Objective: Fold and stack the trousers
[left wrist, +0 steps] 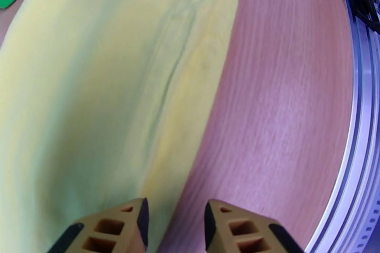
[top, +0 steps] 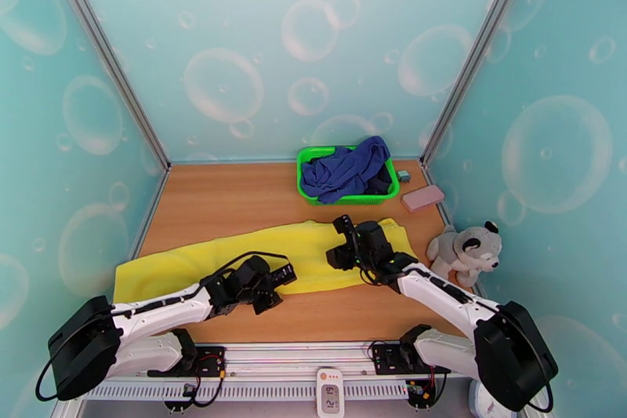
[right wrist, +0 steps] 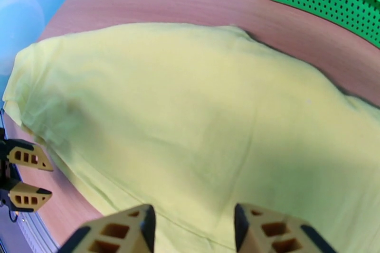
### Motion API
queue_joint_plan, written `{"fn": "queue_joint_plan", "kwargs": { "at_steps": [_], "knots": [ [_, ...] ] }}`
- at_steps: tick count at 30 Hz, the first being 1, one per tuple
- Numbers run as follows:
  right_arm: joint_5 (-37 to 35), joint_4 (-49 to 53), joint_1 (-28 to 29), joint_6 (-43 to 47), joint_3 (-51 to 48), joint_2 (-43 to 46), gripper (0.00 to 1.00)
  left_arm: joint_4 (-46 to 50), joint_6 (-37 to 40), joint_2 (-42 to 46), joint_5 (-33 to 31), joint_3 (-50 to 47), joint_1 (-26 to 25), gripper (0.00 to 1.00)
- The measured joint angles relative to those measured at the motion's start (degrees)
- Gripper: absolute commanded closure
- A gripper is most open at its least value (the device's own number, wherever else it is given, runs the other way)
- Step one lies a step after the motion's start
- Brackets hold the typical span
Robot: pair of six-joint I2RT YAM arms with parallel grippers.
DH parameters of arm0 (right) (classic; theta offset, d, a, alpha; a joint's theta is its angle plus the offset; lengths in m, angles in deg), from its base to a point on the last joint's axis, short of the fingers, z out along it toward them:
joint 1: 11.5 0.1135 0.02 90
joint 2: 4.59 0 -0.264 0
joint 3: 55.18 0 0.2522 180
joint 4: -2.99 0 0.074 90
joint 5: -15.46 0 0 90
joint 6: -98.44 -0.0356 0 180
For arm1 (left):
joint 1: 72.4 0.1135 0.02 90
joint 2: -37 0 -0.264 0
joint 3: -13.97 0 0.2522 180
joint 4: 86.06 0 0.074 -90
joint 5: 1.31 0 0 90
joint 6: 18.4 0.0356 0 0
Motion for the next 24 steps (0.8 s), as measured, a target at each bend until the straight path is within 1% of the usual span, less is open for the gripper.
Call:
{"fn": "queue_joint_plan", "kwargs": {
  "at_steps": [4,9,18,24],
  "knots": [
    [0.0,-0.5,0.0,-1.4,-1.3,1.7,0.49,-3.8,3.1,-2.5,0.0,0.2,0.0,0.66],
    [-0.3,-0.7,-0.5,-1.7,-1.3,2.8,0.47,-6.2,6.2,-5.8,2.1,0.8,0.0,0.67],
    [-0.2,-0.8,-1.5,-2.6,-1.3,3.0,0.45,-6.9,8.6,-12.8,3.4,5.9,0.0,0.66],
    [0.3,-1.2,-2.9,-3.0,-2.2,4.0,0.44,-6.3,9.7,-14.5,3.6,7.2,-0.2,0.67]
  ]
}}
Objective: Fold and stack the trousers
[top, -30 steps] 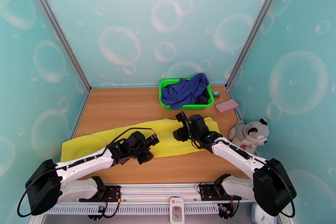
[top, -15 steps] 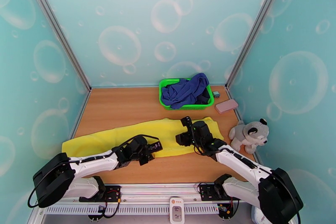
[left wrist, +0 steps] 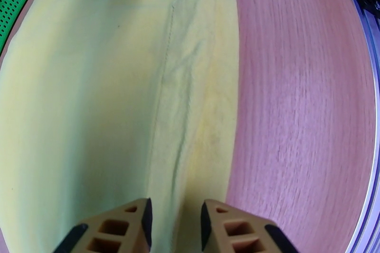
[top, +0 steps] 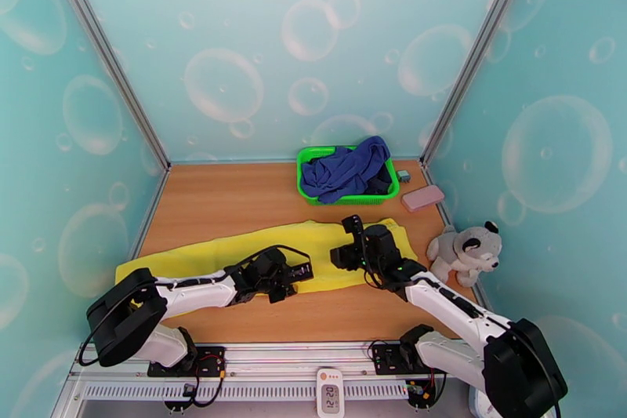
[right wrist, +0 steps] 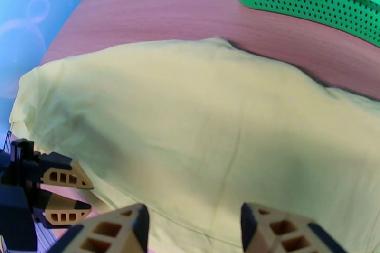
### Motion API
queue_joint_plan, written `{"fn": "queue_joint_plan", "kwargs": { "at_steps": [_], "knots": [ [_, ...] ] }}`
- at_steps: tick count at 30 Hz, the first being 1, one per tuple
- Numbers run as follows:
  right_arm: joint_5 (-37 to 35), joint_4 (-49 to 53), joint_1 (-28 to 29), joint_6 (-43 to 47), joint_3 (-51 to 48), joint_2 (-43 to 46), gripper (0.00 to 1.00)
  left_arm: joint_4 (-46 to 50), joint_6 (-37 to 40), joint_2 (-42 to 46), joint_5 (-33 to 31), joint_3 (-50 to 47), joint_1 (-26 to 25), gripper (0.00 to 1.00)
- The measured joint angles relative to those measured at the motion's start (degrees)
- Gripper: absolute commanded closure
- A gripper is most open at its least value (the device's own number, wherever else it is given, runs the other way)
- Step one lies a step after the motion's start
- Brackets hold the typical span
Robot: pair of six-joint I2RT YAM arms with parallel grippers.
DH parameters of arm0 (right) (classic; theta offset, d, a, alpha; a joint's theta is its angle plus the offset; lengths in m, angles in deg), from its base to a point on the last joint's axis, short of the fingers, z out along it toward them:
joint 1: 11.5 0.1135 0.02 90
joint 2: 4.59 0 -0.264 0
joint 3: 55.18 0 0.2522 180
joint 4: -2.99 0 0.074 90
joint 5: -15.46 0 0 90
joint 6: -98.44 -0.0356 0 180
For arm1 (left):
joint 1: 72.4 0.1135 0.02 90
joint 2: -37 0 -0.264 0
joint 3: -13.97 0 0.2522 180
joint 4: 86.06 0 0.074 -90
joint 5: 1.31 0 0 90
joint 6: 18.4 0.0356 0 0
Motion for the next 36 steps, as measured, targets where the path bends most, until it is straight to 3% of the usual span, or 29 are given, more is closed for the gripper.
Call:
{"fn": "queue_joint_plan", "kwargs": {
  "at_steps": [2,5,14,25,36],
  "knots": [
    [0.2,0.0,-0.5,0.0,-0.1,0.0,0.44,0.5,0.1,-1.0,0.0,0.7,-0.3,0.69],
    [0.5,-0.1,-1.1,0.0,-0.1,0.0,0.43,1.2,0.2,-3.1,-0.2,1.9,-0.8,0.83],
    [1.5,-0.4,-1.7,-0.5,-0.2,0.0,0.43,2.1,-0.3,-5.1,-0.8,3.0,-1.1,1.00],
    [1.4,-1.5,-1.9,-2.1,-0.6,-2.0,0.43,4.5,-0.4,1.4,-4.4,3.5,-3.8,1.00],
    [-5.3,-1.0,-4.7,-7.5,-0.6,-2.3,0.43,13.7,-2.4,4.8,-9.7,5.4,-11.8,1.00]
  ]
}}
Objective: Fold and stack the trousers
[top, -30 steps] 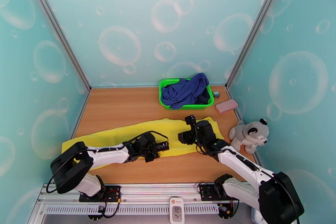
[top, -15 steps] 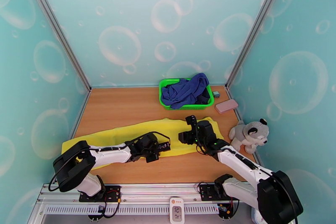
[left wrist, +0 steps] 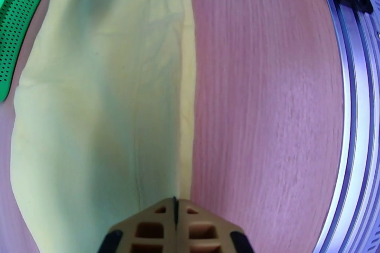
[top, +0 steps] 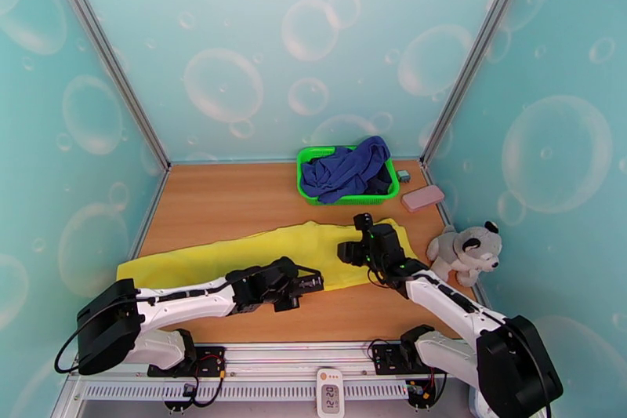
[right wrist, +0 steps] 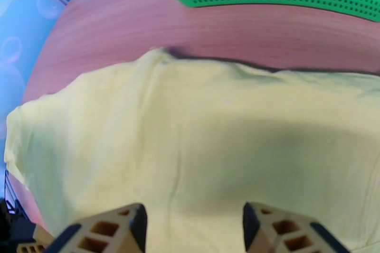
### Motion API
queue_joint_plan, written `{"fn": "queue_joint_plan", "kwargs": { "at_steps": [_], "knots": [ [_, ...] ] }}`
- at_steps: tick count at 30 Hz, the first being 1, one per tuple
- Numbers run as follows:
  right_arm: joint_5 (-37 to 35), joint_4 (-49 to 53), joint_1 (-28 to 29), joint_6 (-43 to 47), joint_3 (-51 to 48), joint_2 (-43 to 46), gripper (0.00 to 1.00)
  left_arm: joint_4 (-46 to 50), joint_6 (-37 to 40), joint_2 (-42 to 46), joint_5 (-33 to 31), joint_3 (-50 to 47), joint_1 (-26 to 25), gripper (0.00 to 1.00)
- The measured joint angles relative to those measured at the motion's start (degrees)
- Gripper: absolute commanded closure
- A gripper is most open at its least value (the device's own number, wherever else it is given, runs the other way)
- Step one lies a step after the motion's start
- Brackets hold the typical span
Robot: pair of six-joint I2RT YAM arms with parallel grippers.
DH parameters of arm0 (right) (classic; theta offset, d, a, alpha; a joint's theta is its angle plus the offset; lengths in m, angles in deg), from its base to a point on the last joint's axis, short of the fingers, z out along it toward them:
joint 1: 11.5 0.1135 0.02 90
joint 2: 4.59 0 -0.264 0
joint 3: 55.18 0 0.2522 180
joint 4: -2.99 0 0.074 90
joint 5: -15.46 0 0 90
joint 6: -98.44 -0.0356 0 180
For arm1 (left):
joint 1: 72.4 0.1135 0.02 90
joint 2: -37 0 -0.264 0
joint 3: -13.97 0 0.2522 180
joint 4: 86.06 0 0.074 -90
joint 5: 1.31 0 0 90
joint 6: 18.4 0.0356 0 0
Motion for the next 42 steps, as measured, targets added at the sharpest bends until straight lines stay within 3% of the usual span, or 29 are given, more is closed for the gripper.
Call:
{"fn": "queue_joint_plan", "kwargs": {
  "at_steps": [4,7,14,19,23,26,31,36,42],
  "knots": [
    [-2.3,1.6,-0.6,-1.9,0.5,-2.4,0.43,0.9,-0.7,-2.2,-0.5,-0.3,-0.9,0.83],
    [-3.6,3.1,0.6,-2.1,1.8,-3.3,0.43,1.2,-0.7,-3.6,-1.1,-0.6,-1.0,0.65],
    [1.7,-2.2,6.5,-2.6,4.2,-4.6,0.43,-2.6,-2.2,3.5,0.7,-4.2,2.9,0.48],
    [7.1,-9.7,10.4,-6.3,6.2,-14.6,0.43,-9.0,-11.7,12.9,1.7,-5.9,15.4,0.47],
    [10.2,-11.6,16.3,-8.2,12.2,-24.7,0.44,-9.6,-23.0,14.3,-0.2,-5.8,24.9,0.49],
    [11.3,-11.8,17.4,-10.5,15.0,-29.8,0.45,-7.5,-30.9,14.3,-1.7,-5.8,30.5,0.49],
    [10.4,-8.4,11.7,-13.0,13.9,-30.8,0.45,-3.3,-42.5,15.0,-2.5,-6.0,37.6,0.49],
    [9.9,-6.0,2.9,-12.8,13.1,-28.9,0.45,-1.2,-52.4,16.2,1.0,-7.2,46.9,0.47],
    [8.8,-2.1,-0.5,-10.6,14.8,-28.9,0.45,1.4,-58.4,8.5,4.7,-7.4,50.4,0.45]
  ]
}}
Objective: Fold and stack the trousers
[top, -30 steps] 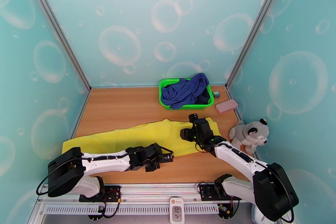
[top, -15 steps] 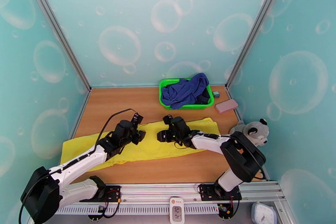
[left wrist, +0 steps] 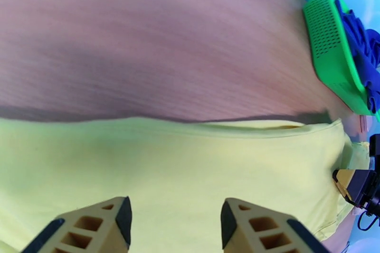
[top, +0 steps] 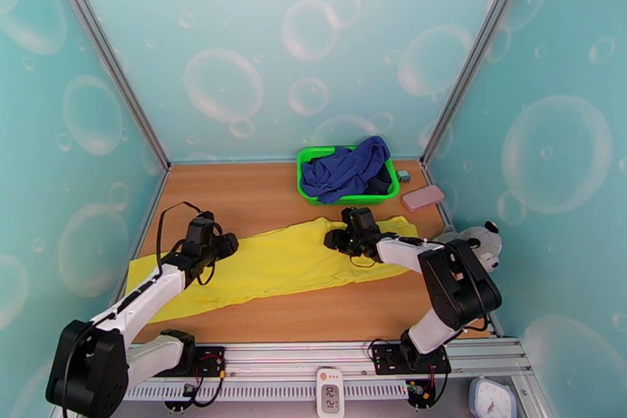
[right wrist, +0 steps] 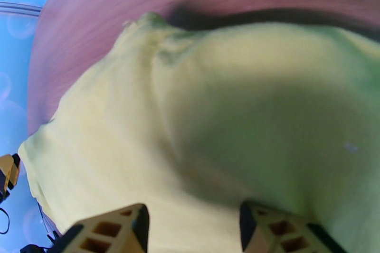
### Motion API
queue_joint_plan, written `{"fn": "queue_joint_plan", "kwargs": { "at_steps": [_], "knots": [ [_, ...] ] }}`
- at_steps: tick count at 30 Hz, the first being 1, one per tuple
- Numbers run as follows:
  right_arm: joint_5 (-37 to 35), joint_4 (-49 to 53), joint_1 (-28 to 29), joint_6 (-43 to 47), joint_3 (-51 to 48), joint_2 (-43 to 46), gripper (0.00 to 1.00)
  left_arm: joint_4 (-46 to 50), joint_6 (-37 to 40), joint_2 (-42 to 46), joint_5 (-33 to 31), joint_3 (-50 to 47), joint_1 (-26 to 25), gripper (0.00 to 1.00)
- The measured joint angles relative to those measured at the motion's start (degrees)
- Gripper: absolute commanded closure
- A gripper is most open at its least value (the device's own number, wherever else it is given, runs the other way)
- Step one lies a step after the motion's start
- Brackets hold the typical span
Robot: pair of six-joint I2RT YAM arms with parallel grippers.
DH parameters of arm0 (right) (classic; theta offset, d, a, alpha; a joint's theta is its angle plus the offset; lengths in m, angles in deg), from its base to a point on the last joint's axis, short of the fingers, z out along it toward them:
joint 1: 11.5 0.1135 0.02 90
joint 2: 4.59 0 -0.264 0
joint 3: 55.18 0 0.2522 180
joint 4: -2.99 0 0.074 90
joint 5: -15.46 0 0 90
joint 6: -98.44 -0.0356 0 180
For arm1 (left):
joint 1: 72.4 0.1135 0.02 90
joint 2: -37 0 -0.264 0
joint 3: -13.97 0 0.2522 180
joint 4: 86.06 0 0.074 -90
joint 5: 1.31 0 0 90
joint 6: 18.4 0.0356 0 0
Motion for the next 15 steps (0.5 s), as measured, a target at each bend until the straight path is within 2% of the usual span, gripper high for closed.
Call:
{"fn": "queue_joint_plan", "kwargs": {
  "at_steps": [3,5,9,15],
  "knots": [
    [-0.7,1.4,0.3,0.7,0.8,0.0,0.45,0.0,-1.1,-7.6,2.4,-0.1,-0.1,0.46],
    [-1.1,1.7,0.3,0.9,0.8,0.0,0.45,-1.7,-1.4,-9.4,2.9,1.0,-0.4,0.46],
    [-1.9,1.9,0.3,0.9,0.6,0.5,0.46,-5.2,-1.4,-15.1,3.3,4.9,-3.8,0.46],
    [-5.3,2.4,0.3,1.3,-0.6,5.7,0.44,-4.9,2.1,-29.6,0.6,21.0,-10.7,0.47]
  ]
}}
